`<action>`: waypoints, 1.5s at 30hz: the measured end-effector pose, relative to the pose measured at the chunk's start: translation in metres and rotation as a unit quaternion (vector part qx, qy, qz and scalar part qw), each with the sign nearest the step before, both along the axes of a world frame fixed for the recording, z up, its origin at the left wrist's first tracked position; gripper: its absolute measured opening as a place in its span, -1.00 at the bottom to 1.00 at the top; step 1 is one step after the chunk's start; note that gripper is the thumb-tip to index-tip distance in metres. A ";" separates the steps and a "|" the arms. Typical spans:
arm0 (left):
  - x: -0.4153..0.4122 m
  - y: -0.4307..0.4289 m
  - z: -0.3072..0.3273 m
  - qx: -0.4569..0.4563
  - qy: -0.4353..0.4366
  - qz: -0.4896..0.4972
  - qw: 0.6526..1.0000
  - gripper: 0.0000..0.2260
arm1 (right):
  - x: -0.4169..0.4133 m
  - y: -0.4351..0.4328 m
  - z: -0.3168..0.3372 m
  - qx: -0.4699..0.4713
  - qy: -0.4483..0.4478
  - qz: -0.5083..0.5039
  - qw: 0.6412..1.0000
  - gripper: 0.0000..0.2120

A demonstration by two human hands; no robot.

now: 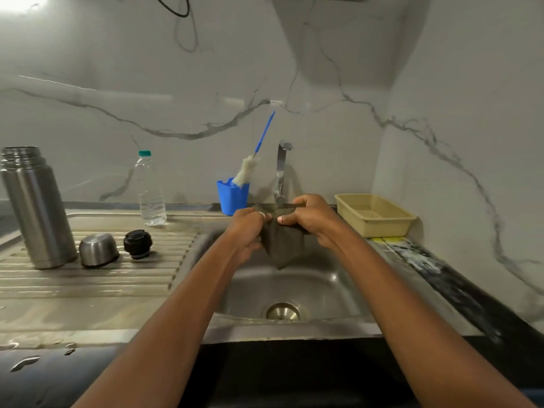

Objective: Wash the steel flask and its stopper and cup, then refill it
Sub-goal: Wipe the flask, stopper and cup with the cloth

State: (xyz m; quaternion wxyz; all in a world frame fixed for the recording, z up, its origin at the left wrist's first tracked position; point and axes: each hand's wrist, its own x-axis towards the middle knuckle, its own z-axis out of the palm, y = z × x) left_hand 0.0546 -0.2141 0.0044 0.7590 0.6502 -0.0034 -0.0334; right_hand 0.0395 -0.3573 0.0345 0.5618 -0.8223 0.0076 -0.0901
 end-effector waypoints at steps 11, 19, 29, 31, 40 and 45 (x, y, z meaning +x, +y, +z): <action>0.016 -0.023 -0.051 0.279 -0.134 -0.065 0.949 -0.17 | 0.039 -0.031 -0.036 0.170 0.090 -0.105 0.976 -0.82; 0.015 -0.029 -0.059 0.454 -0.311 -0.062 0.833 -0.32 | 0.039 -0.033 -0.037 0.230 0.087 -0.120 0.962 -0.87; 0.011 -0.021 -0.045 0.360 -0.345 0.031 0.866 -0.84 | 0.037 -0.034 -0.038 0.213 0.079 -0.107 0.968 -0.77; 0.010 -0.022 -0.041 0.334 -0.307 0.037 0.890 -0.78 | 0.035 -0.032 -0.038 0.197 0.081 -0.096 0.972 -0.69; 0.019 -0.016 -0.036 0.221 -0.154 0.109 0.957 -0.77 | 0.018 -0.022 -0.032 -0.174 0.067 -0.001 0.982 -0.37; 0.022 -0.014 -0.035 0.245 -0.134 0.130 0.951 -0.81 | 0.014 -0.011 -0.034 -0.248 0.048 0.129 0.959 -0.59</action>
